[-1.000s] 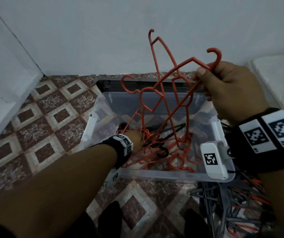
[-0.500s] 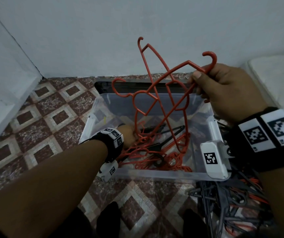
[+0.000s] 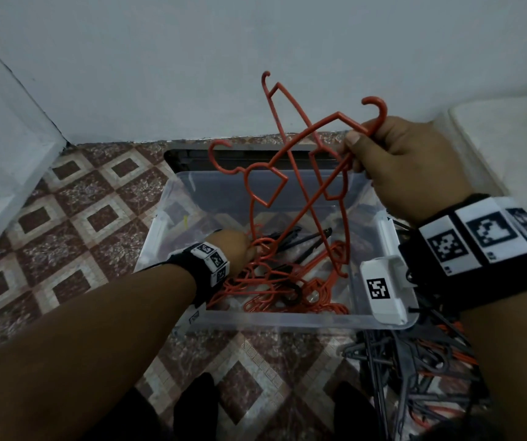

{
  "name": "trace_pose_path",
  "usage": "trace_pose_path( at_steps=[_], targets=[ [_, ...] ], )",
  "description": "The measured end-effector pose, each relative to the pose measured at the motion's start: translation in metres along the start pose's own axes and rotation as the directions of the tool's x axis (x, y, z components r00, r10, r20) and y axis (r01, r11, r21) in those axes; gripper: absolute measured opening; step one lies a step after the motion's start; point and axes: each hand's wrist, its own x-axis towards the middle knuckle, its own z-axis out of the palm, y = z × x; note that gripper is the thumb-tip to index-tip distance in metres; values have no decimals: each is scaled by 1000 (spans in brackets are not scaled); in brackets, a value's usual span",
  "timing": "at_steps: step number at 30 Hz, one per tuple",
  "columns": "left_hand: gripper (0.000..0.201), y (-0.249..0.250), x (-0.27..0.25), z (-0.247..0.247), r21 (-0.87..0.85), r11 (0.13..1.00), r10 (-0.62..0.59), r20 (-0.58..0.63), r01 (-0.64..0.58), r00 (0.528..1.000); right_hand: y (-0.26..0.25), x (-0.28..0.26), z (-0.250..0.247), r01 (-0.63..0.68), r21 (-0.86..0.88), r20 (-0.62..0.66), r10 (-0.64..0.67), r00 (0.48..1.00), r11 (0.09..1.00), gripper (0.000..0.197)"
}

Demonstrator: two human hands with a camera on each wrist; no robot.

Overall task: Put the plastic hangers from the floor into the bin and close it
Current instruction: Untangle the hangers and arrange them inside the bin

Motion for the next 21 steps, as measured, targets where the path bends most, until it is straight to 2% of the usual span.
trace_pose_path(
  at_steps=[3, 4, 6, 7, 8, 9, 11, 12, 13, 14, 16, 17, 18, 19, 20, 21],
  targets=[
    [40, 12, 1, -4, -123, 992, 6, -40, -11, 999, -5, -2, 8, 36, -48, 79, -32, 996, 998, 21],
    [36, 16, 2, -4, -224, 974, 6, -43, -16, 999, -6, -3, 11, 45, -50, 99, -40, 994, 998, 21],
    [25, 23, 2, -5, -507, 862, 15, 6, -10, 1000, -7, -3, 14, 57, -34, 108, -53, 993, 998, 22],
    [21, 25, 0, -6, -589, 808, 28, 55, 10, 998, -6, -3, 14, 56, -21, 97, -54, 994, 998, 21],
    [19, 26, -2, -8, -591, 806, 50, 93, 15, 994, -5, -3, 13, 48, -7, 78, -48, 996, 999, 21],
    [18, 22, -3, -12, -519, 855, 69, 121, 4, 990, -3, -2, 11, 34, 14, 53, -35, 998, 999, 21],
    [22, 13, -5, -24, -249, 968, 53, 108, -25, 993, 2, 0, 5, -1, 70, 3, 1, 1000, 998, 21],
    [28, 9, -7, -34, -122, 992, 38, 62, -31, 997, 5, 2, 2, -21, 105, -17, 22, 1000, 994, 21],
    [35, 3, -6, -44, -70, 997, 21, 27, -19, 999, 8, 3, -1, -38, 141, -35, 43, 998, 989, 20],
    [39, -2, -6, -55, -94, 995, 13, 4, -13, 1000, 11, 6, -4, -49, 173, -53, 59, 997, 984, 20],
    [36, -11, -11, -76, -281, 959, 22, -25, -28, 999, 16, 9, -9, -54, 212, -94, 75, 993, 976, 22],
    [33, -14, -15, -85, -362, 931, 20, -85, -49, 996, 19, 10, -11, -58, 224, -114, 85, 990, 973, 23],
    [32, -17, -18, -93, -404, 912, -10, -196, -72, 980, 21, 10, -12, -61, 239, -127, 94, 987, 969, 24],
    [34, -20, -22, -98, -426, 901, -71, -339, -86, 938, 24, 11, -13, -65, 259, -128, 100, 987, 964, 24],
    [36, -20, -25, -102, -460, 882, -136, -462, -105, 877, 26, 11, -12, -69, 275, -116, 105, 988, 959, 24],
    [37, -19, -27, -105, -528, 836, -182, -521, -148, 834, 27, 11, -10, -80, 284, -94, 111, 989, 955, 23]
  ],
)
